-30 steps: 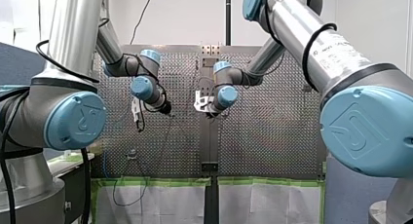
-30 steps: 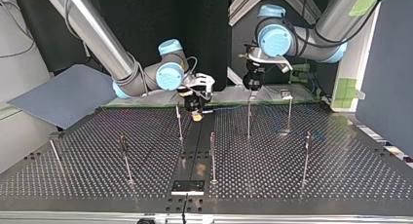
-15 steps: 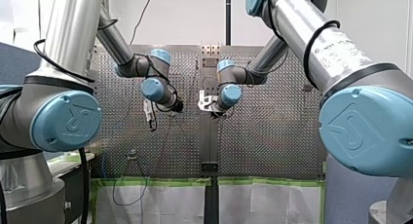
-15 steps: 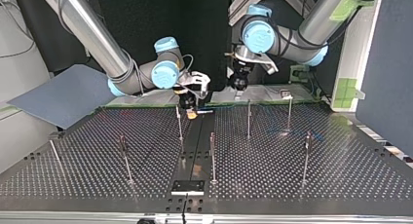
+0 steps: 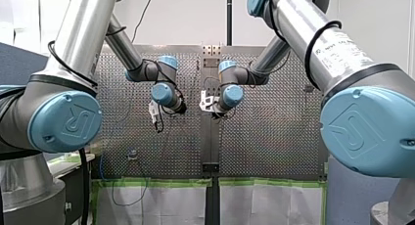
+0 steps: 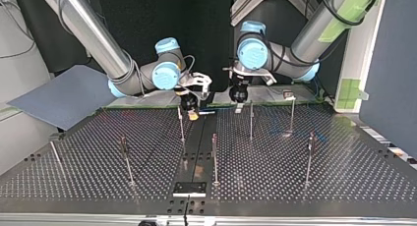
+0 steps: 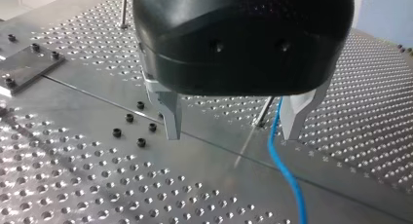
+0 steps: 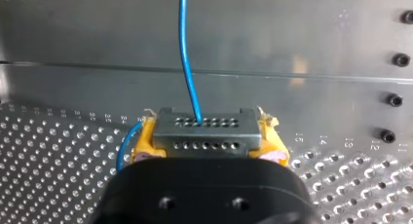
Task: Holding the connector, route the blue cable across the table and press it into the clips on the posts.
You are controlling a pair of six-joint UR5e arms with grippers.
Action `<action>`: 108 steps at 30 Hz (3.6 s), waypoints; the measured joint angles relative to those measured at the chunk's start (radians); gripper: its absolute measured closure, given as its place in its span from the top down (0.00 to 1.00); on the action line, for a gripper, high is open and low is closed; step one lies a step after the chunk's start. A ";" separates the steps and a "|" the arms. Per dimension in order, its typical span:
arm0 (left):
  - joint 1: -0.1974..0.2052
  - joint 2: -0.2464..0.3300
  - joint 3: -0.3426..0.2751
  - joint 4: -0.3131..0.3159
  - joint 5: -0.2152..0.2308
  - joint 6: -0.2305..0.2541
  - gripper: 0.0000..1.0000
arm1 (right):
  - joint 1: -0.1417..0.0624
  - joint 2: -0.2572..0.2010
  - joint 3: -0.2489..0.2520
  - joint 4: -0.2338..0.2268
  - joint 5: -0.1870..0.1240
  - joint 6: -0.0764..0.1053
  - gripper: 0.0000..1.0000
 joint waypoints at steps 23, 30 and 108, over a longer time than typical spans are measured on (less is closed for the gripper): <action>-0.003 -0.124 0.110 0.024 -0.012 -0.009 1.00 | -0.006 0.000 0.000 -0.003 -0.002 0.001 0.00; -0.007 -0.126 0.116 0.012 -0.021 -0.006 0.92 | -0.006 0.000 0.000 -0.003 -0.005 0.001 0.00; -0.016 0.234 0.210 -0.255 -0.005 -0.008 0.00 | -0.057 -0.360 -0.006 0.100 -0.112 0.073 0.00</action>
